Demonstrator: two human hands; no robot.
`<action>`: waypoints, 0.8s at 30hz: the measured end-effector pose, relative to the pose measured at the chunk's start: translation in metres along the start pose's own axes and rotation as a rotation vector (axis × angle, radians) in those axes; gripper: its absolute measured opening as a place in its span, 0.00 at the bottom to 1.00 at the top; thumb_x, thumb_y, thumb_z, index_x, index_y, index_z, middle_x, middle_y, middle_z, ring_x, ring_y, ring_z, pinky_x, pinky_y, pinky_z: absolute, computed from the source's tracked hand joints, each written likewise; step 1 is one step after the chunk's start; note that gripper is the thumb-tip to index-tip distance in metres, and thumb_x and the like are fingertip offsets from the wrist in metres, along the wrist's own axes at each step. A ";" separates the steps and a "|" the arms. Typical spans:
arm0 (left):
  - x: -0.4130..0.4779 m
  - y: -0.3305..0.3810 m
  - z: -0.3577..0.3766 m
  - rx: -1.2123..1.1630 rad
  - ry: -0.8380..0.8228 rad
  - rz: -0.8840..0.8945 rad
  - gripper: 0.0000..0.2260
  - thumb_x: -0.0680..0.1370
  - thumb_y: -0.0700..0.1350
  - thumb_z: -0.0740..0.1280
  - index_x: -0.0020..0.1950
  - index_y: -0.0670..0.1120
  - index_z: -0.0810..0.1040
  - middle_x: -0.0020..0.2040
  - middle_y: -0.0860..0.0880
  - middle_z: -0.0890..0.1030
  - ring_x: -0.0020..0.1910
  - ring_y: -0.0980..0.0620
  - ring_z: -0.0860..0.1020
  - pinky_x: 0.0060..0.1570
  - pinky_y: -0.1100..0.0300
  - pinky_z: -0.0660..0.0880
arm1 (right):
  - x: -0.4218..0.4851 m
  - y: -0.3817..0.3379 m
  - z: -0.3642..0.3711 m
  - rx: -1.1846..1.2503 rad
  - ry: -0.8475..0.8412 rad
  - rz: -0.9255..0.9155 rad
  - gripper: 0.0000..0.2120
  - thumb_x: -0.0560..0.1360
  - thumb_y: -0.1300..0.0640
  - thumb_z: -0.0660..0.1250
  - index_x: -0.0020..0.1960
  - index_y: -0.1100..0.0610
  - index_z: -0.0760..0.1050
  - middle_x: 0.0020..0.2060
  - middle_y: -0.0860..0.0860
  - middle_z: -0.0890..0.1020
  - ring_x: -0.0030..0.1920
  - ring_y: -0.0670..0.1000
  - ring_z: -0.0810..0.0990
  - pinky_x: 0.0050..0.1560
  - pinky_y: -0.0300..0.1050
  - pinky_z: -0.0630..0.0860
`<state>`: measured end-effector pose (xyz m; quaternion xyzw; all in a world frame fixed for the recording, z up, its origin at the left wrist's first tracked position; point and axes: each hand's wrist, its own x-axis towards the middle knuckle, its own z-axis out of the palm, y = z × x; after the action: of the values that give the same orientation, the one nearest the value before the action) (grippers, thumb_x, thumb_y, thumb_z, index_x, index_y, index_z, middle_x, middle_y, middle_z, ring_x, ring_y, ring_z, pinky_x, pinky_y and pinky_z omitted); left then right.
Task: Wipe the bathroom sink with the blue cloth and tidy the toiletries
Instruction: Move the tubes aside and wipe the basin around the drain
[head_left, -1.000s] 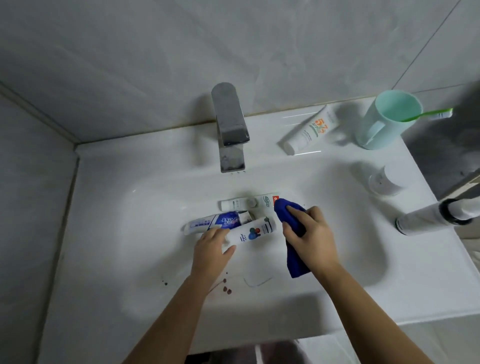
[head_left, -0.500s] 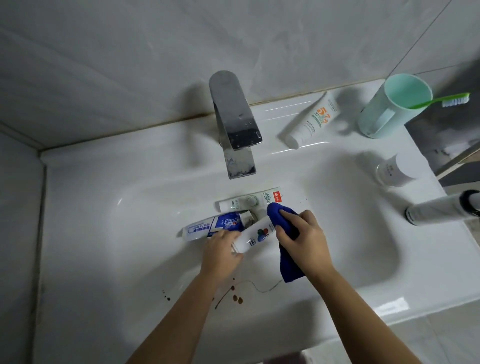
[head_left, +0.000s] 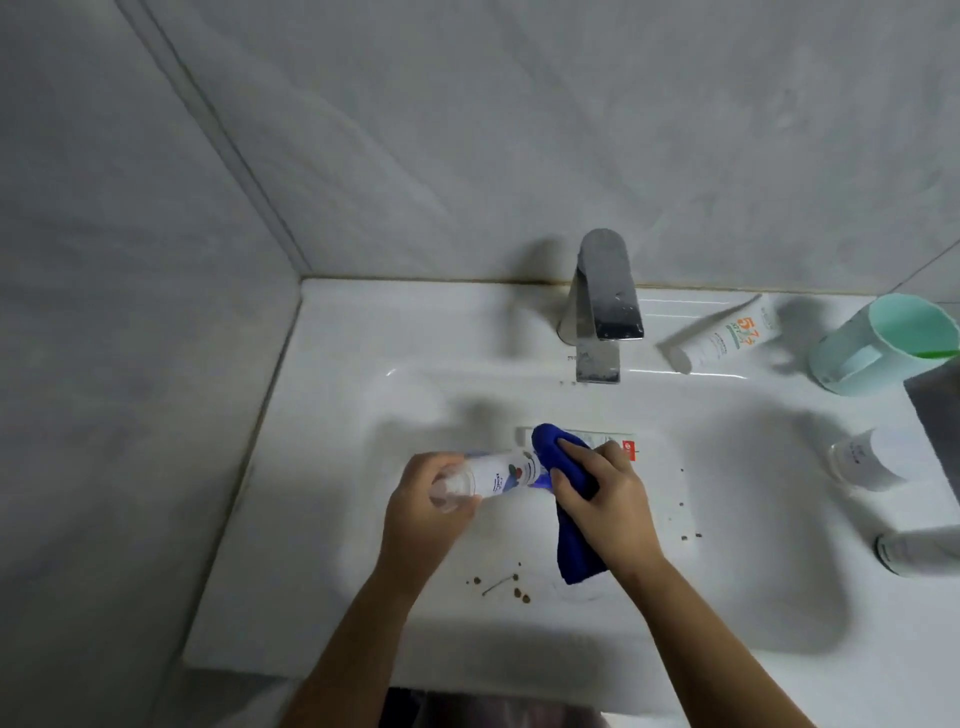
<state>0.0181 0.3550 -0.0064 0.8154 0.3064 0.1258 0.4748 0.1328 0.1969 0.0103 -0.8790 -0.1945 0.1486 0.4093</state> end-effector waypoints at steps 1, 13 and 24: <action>-0.002 0.001 -0.013 -0.014 0.070 -0.029 0.19 0.67 0.37 0.75 0.52 0.51 0.73 0.49 0.56 0.76 0.49 0.57 0.76 0.43 0.69 0.76 | 0.004 -0.010 0.004 0.008 -0.025 -0.038 0.19 0.73 0.57 0.68 0.63 0.54 0.73 0.44 0.48 0.71 0.40 0.42 0.72 0.41 0.30 0.66; 0.029 -0.003 -0.135 -0.065 0.531 -0.159 0.19 0.67 0.39 0.73 0.52 0.55 0.71 0.49 0.54 0.79 0.46 0.53 0.78 0.42 0.69 0.71 | 0.058 -0.120 0.061 0.001 -0.156 -0.333 0.18 0.73 0.56 0.67 0.62 0.54 0.75 0.43 0.49 0.70 0.40 0.48 0.73 0.45 0.35 0.66; 0.066 -0.022 -0.158 -0.020 0.489 -0.083 0.24 0.64 0.52 0.66 0.60 0.50 0.74 0.56 0.52 0.77 0.55 0.49 0.76 0.54 0.49 0.75 | 0.080 -0.140 0.098 -0.047 -0.168 -0.350 0.17 0.74 0.55 0.66 0.62 0.52 0.74 0.41 0.46 0.69 0.38 0.42 0.72 0.38 0.26 0.64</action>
<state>-0.0173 0.5139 0.0507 0.7427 0.4442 0.3027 0.3993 0.1313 0.3812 0.0498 -0.8254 -0.3815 0.1435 0.3906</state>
